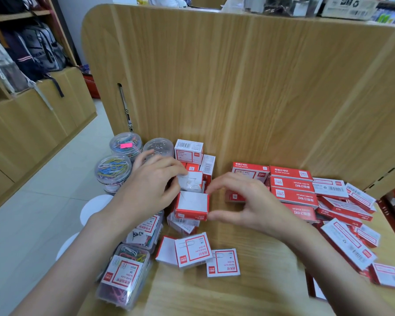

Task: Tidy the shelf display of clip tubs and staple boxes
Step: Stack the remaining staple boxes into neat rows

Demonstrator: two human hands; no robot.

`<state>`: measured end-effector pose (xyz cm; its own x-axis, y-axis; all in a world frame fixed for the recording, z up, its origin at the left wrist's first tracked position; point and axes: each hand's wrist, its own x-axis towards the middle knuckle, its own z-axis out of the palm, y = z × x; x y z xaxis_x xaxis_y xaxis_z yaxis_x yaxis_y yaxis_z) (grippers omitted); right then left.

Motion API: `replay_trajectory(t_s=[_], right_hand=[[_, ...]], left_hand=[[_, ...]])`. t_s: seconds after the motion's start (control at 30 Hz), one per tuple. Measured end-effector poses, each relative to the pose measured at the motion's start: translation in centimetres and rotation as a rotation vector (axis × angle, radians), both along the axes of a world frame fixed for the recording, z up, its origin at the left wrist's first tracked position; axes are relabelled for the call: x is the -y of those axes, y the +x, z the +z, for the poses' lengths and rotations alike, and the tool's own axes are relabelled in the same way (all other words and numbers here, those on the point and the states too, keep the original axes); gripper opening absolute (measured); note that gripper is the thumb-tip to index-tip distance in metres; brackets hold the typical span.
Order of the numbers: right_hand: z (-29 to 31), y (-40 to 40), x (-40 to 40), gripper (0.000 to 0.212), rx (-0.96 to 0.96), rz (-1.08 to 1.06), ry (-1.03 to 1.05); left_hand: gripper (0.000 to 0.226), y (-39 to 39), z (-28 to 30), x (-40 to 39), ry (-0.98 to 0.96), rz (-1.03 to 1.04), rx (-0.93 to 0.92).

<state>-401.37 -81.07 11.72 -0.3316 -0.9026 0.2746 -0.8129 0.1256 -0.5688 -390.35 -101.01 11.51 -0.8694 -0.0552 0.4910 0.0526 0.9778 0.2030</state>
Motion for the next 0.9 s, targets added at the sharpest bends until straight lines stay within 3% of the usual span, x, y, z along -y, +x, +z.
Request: replay_trajectory(t_s=[0.17, 0.33, 0.4, 0.6, 0.7, 0.9], right_hand=[[-0.7, 1.1, 1.0, 0.031, -0.025, -0.003, 0.022], [2.3, -0.8, -0.4, 0.018, 0.423, -0.129, -0.205], [3.1, -2.1, -0.7, 0.02, 0.505, -0.242, -0.263], [1.7, -3.5, 0.7, 0.016, 0.547, -0.352, -0.084], [1.3, -4.1, 1.9, 0.014, 0.434, -0.343, 0.044], [0.2, -3.6, 2.7, 0.013, -0.157, -0.283, 0.246]], left_hand=[[0.04, 0.4, -0.1, -0.1, 0.006, -0.005, 0.018], [0.04, 0.3, -0.2, -0.2, 0.042, 0.0, 0.004], [0.041, 0.3, -0.3, -0.3, 0.036, 0.007, 0.001], [0.043, 0.3, -0.1, -0.3, 0.056, 0.015, 0.018], [0.043, 0.3, -0.1, -0.4, 0.059, 0.017, 0.023], [0.041, 0.2, -0.2, -0.4, 0.061, 0.027, 0.022]])
